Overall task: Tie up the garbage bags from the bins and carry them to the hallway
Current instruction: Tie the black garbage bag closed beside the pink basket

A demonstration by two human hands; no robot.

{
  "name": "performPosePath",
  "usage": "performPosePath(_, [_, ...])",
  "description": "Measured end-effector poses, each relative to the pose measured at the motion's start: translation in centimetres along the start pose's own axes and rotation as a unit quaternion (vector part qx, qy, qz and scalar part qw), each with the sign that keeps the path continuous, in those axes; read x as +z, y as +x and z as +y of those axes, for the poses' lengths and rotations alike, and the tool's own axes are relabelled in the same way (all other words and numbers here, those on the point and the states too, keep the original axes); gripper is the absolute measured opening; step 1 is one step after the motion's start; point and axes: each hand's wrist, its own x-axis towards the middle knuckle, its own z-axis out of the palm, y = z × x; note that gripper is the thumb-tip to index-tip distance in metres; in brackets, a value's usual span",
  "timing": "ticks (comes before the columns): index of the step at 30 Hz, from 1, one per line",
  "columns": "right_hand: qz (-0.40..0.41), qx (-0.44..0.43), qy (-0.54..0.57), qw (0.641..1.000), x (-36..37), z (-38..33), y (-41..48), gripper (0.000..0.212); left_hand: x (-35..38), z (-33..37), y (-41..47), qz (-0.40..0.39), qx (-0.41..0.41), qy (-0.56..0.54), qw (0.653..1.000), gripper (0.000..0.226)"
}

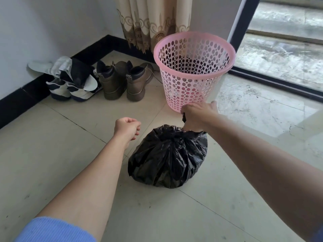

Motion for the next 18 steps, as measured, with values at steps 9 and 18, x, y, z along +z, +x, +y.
performPosePath(9, [-0.003,-0.075,-0.001,0.997,5.3,-2.9,-1.3,0.062,-1.4,-4.1,3.4,0.096,-0.052,0.034,0.993,0.018])
performPosePath(18, [-0.158,-0.014,0.117,0.98,5.3,-1.8,-6.4,0.045,-3.6,-5.5,-7.1,0.018,-0.146,0.185,0.972,0.021])
